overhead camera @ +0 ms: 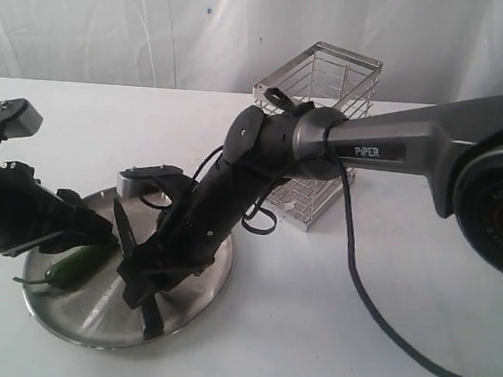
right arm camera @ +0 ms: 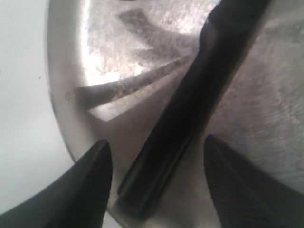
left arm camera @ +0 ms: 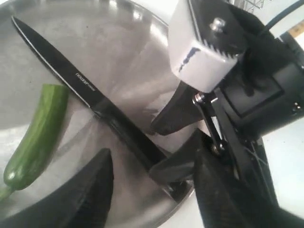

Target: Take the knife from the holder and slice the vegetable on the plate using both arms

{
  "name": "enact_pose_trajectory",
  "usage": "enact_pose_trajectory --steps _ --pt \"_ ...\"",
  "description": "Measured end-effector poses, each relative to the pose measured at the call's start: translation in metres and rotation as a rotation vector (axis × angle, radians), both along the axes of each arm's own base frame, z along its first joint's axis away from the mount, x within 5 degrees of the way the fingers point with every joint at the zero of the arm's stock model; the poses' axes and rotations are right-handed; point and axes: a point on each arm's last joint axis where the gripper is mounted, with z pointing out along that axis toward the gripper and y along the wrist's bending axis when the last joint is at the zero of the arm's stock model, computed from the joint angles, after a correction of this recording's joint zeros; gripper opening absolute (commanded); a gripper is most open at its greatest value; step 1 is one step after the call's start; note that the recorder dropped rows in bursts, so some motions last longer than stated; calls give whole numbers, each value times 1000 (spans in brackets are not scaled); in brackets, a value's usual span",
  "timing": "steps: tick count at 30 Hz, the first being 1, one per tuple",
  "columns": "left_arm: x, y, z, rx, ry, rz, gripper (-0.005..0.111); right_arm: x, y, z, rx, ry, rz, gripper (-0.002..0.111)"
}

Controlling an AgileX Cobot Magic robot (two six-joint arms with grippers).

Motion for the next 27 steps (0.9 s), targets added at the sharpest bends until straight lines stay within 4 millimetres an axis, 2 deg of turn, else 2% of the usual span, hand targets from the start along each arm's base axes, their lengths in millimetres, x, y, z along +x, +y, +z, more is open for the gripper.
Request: enact_pose_trajectory --steps 9,19,22,27 --pt "-6 1 -4 7 23 -19 55 -7 19 -3 -79 -145 -76 55" --pt "-6 1 -4 7 24 -23 55 -14 27 -5 -176 -236 -104 54" --pt "-6 1 -4 7 24 -23 55 -14 27 -4 -204 -258 -107 47" --pt "-6 1 -4 7 24 -23 55 -15 27 -6 -234 -279 -104 29"
